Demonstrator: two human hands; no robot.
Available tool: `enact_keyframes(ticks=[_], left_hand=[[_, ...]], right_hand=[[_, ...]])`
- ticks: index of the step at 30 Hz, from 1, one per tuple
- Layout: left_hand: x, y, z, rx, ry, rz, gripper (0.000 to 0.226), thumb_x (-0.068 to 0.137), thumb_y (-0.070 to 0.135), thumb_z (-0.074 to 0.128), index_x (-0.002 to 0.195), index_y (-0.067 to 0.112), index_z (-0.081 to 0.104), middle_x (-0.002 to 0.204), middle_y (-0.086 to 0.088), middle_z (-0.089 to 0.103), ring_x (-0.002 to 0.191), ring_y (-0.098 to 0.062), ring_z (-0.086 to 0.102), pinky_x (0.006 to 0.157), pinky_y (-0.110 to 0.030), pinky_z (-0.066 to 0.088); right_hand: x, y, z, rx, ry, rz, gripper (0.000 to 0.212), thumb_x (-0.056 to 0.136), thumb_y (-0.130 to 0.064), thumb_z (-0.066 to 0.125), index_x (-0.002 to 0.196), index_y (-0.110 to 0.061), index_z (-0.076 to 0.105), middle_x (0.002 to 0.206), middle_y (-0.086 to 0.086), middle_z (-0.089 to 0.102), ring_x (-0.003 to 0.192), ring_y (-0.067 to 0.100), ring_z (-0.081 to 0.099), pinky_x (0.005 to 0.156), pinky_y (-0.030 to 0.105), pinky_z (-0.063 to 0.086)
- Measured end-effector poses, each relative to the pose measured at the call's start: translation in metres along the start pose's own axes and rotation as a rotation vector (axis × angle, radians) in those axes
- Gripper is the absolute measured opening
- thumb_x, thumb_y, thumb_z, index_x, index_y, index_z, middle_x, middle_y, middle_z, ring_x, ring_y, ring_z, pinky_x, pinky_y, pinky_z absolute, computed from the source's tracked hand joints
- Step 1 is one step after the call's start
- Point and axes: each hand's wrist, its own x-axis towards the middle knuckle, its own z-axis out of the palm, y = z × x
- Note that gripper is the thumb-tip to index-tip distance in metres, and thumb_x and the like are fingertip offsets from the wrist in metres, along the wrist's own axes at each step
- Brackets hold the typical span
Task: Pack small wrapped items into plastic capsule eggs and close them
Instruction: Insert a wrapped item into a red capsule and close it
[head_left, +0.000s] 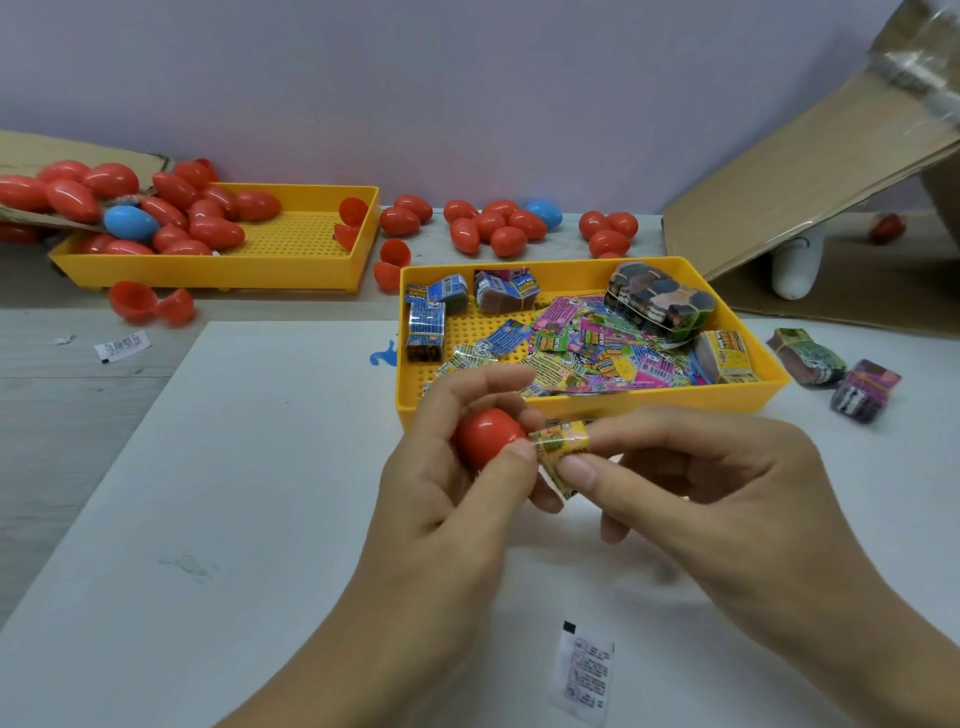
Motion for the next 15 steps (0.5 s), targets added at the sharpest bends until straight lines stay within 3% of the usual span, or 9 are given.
enact_keyframes(ticks=[5,11,15], left_hand=[[-0.0001,0.0052,-0.0021,0.164,0.038,0.150,0.026,0.078,0.017,0.077,0.101,0.023,0.067,0.102,-0.001,0.072,0.092,-0.019,0.070,0.073,-0.031,0.059],[0.0014,0.0051,-0.0025,0.102,0.069,0.097,0.031,0.069,0.017,0.083,0.097,0.027,0.075,0.098,-0.001,0.075,0.091,-0.014,0.072,0.075,-0.021,0.056],[0.0012,0.0029,-0.0041,0.082,0.056,0.071,0.031,0.070,0.028,0.075,0.100,0.028,0.076,0.096,-0.004,0.076,0.091,-0.024,0.073,0.080,-0.030,0.059]], right_hand=[[0.0016,-0.0034,-0.0014,0.018,0.068,-0.011,0.014,0.077,-0.020,0.080,0.085,-0.031,0.078,0.070,-0.008,0.073,0.045,0.012,0.061,0.047,0.012,0.044],[0.0037,-0.0055,-0.0038,0.032,0.080,0.046,0.014,0.072,-0.028,0.081,0.085,-0.025,0.079,0.064,-0.003,0.070,0.045,0.010,0.061,0.046,0.011,0.042],[0.0042,-0.0057,-0.0028,0.054,0.059,0.061,0.012,0.072,-0.022,0.078,0.083,-0.027,0.079,0.069,-0.005,0.070,0.045,0.010,0.061,0.045,0.013,0.042]])
